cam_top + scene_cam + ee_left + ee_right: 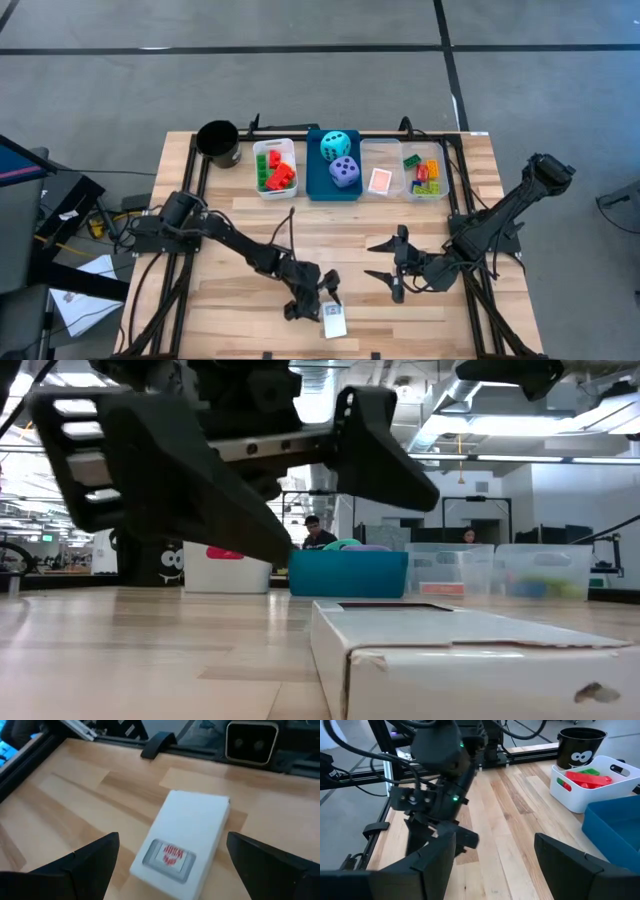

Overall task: Pick & Place Toys
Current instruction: Put the white deck of cards into the left transparent bin

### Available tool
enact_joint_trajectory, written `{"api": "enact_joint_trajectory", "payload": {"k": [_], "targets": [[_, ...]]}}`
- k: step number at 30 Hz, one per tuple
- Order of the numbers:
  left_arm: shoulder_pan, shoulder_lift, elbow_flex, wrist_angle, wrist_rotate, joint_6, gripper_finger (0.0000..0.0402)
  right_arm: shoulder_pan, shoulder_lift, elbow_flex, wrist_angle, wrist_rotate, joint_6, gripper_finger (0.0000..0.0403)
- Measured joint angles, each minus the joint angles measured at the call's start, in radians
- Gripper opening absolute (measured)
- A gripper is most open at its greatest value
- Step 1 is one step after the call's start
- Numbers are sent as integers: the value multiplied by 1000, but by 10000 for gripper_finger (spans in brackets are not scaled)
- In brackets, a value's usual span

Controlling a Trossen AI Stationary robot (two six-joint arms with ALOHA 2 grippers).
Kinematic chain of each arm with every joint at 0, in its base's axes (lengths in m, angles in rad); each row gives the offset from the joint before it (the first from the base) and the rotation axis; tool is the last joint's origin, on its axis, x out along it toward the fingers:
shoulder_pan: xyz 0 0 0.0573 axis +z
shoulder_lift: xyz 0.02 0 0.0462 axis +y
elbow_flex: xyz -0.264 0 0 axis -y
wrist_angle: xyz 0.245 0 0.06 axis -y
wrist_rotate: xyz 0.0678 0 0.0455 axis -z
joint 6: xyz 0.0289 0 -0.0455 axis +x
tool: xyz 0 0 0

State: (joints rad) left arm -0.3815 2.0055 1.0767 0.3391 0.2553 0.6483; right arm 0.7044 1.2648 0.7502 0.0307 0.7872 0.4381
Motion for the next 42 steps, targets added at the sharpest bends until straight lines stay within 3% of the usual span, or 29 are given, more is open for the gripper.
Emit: {"api": "enact_joint_trajectory", "payload": {"k": [19,27,42], "targets": [[-3,10,0,106,-145,-88,360,-11,0,0,0,3,0,265],[-3,101,57,101,-194,-107,360,-29,0,0,2,2,3,265],[89,119,111,-121,-382,-155,360,-25,0,-1,0,-1,8,265]]}}
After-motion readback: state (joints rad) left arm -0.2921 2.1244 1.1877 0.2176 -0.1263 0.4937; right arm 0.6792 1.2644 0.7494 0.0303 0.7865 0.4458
